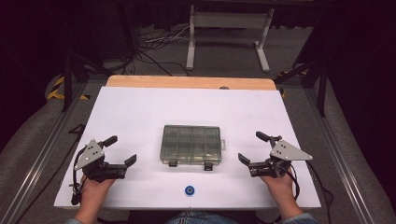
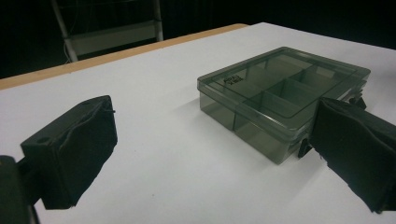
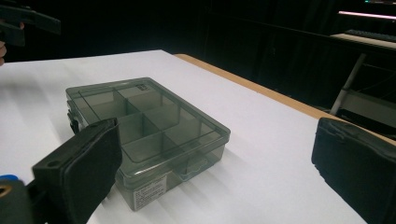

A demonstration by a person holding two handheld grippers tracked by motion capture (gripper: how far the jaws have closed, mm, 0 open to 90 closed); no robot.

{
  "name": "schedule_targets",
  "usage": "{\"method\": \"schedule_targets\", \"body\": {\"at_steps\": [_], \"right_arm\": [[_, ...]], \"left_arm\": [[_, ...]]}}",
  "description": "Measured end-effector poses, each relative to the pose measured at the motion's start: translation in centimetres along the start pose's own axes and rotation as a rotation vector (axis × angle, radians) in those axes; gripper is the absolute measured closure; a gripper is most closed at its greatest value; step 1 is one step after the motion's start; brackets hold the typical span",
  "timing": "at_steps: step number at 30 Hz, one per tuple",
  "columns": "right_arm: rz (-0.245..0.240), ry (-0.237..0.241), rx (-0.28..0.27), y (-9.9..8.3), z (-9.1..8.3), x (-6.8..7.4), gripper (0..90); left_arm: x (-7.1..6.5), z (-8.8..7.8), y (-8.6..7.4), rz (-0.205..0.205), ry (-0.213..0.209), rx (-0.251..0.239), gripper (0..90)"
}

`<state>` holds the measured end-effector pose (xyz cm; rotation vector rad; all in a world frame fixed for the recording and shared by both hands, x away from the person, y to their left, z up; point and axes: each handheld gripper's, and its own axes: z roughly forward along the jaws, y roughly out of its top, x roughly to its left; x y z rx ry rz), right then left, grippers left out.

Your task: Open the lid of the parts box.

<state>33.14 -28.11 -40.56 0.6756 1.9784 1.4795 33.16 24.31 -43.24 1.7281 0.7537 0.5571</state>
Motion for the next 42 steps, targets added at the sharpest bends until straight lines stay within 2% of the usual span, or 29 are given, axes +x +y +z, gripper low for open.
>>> {"method": "schedule_targets", "body": {"at_steps": [9,23,26,29,33,42], "right_arm": [[0.015,-0.005,0.007,-0.1,0.1,-0.1,2.4],[0.029,-0.003,0.021,-0.1,0.3,-0.1,2.5],[0.029,0.005,0.023,0.0,0.6,0.0,2.5],[0.033,0.013,0.02,0.2,0.9,0.1,2.5],[0.061,0.034,0.013,0.3,1.5,0.1,2.5],[0.04,0.073,0.015,1.1,3.0,0.5,2.5]], "left_arm": [[0.0,0.1,0.0,0.016,0.008,0.009,2.0],[0.0,0.1,0.1,0.007,0.009,0.01,2.8],[-0.1,0.3,0.1,0.001,0.006,0.009,2.7],[-0.3,0.7,0.3,0.015,-0.002,0.012,2.7],[-0.4,1.3,0.6,0.028,-0.009,0.017,2.6],[-0.7,2.5,1.0,0.031,-0.03,0.032,2.6]]}}
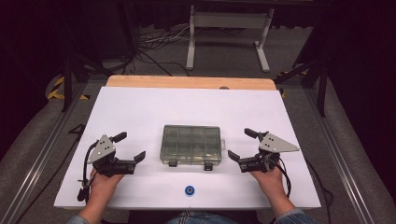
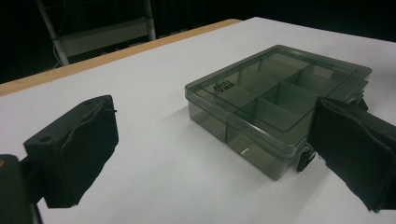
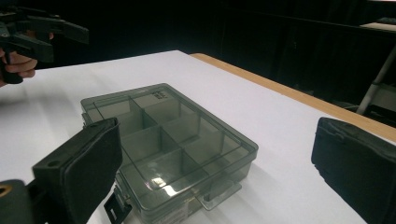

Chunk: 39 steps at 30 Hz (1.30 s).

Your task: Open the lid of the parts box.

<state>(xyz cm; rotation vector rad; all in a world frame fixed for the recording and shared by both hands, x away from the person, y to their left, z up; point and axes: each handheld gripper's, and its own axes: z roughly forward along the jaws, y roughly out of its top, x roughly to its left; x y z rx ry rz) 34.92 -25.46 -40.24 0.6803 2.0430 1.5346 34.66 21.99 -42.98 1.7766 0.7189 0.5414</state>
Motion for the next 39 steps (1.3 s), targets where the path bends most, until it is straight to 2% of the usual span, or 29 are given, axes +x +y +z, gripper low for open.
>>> {"method": "schedule_targets", "body": {"at_steps": [2,6,12,15,19,23,25,28,33,34,39], "right_arm": [[-0.013,0.01,0.003,0.2,0.3,0.0,2.5],[-0.008,0.021,0.005,0.3,0.7,0.0,2.4],[-0.01,0.03,0.014,0.4,1.6,0.2,1.6],[-0.025,0.027,0.023,0.5,1.6,0.4,1.6],[-0.017,0.037,0.038,0.4,1.6,0.5,4.1],[-0.019,0.035,0.073,0.3,1.8,0.4,4.4],[-0.02,0.049,0.109,0.2,2.0,0.5,4.7],[-0.016,0.06,0.133,0.1,2.1,0.6,4.9],[-0.001,0.082,0.194,-0.4,2.4,0.8,5.4],[0.0,0.083,0.2,-0.5,2.4,0.9,5.5],[0.003,0.096,0.25,-1.2,2.6,1.2,5.5]], "left_arm": [[0.0,0.3,0.0,-0.004,-0.001,-0.008,2.6],[0.0,0.6,0.2,-0.01,-0.006,-0.016,2.6],[-0.1,1.2,0.3,0.003,-0.018,-0.01,2.6],[0.1,1.3,0.3,-0.008,-0.03,-0.013,2.6],[0.1,1.4,0.4,0.003,-0.057,-0.012,5.1],[0.0,1.8,0.5,0.008,-0.082,0.024,8.1],[0.0,2.2,0.5,0.014,-0.107,0.056,8.3],[-0.4,2.5,0.3,0.035,-0.125,0.096,8.3],[-0.6,2.9,0.1,0.059,-0.136,0.129,8.1],[-0.6,3.0,-0.1,0.058,-0.15,0.149,8.1],[-0.7,3.4,-0.4,0.059,-0.156,0.186,8.0]]}}
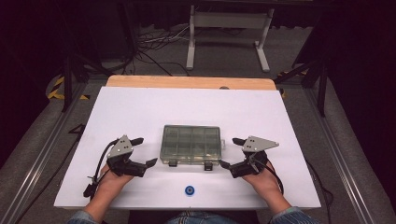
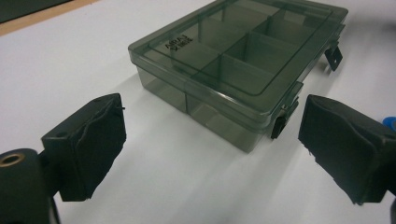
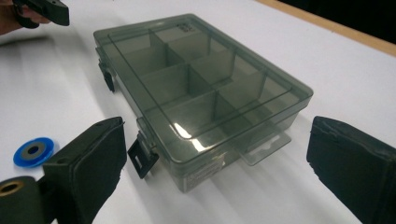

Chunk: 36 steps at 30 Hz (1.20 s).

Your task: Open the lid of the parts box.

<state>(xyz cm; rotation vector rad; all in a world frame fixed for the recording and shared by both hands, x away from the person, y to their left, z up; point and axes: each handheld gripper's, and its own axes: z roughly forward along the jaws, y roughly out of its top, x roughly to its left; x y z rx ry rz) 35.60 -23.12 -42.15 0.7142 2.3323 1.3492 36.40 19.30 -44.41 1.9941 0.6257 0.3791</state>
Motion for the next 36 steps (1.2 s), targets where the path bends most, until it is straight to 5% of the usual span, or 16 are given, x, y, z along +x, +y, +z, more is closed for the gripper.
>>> {"method": "schedule_targets", "body": {"at_steps": [10,20,36], "right_arm": [[0.006,0.026,0.081,-0.7,1.0,0.4,5.5],[0.013,0.022,0.108,-1.4,1.5,0.5,8.4],[0.01,0.04,0.12,-1.8,1.4,0.6,39.4]], "left_arm": [[0.0,0.9,-0.4,-0.006,-0.029,0.058,8.0],[-0.1,1.4,-0.7,-0.003,-0.043,0.103,8.6],[-0.1,1.7,-0.9,-0.04,-0.081,0.113,31.6]]}}
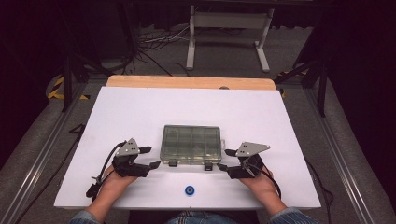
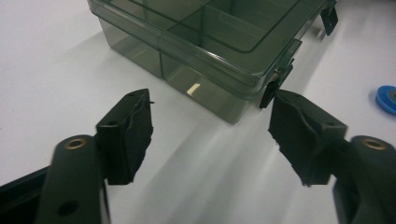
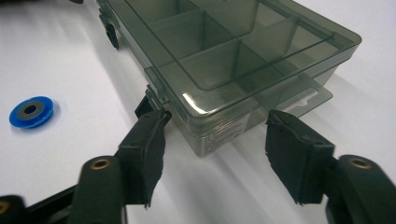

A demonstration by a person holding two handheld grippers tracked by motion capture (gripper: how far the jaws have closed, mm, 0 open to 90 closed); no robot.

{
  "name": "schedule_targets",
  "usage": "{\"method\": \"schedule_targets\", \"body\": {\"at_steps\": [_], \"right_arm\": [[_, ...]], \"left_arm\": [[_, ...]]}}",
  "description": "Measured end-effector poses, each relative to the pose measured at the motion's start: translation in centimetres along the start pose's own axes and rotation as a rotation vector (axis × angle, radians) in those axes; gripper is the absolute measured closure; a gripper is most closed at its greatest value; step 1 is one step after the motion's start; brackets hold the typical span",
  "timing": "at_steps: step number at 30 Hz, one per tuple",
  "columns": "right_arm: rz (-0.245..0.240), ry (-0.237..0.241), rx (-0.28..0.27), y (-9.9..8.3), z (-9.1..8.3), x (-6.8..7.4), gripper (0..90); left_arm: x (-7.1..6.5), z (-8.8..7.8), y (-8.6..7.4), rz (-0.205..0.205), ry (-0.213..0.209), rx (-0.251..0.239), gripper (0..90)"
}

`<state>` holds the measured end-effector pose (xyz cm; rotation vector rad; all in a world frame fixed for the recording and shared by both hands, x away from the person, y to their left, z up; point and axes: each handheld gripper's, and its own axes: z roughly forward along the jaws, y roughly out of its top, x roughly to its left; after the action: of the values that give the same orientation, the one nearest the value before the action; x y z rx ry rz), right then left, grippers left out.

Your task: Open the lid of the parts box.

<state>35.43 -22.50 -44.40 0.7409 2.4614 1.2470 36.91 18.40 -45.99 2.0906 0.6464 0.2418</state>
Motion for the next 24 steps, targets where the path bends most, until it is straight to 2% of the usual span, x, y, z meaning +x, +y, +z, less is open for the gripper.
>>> {"method": "schedule_targets", "body": {"at_steps": [9,12,14,24], "right_arm": [[-0.006,0.011,0.026,-0.18,0.21,0.13,55.3],[-0.005,0.012,0.03,-0.2,0.25,0.15,57.2],[-0.003,0.014,0.032,-0.22,0.27,0.14,58.8],[0.003,0.023,0.041,-0.27,0.34,0.13,63.8]], "left_arm": [[0.07,0.17,-0.05,-0.007,-0.032,0.016,51.1],[0.06,0.23,-0.02,0.002,-0.037,0.022,55.7],[-0.04,0.3,-0.04,-0.006,-0.046,0.025,58.7],[-0.3,0.39,0.03,0.023,-0.082,0.026,72.0]]}}
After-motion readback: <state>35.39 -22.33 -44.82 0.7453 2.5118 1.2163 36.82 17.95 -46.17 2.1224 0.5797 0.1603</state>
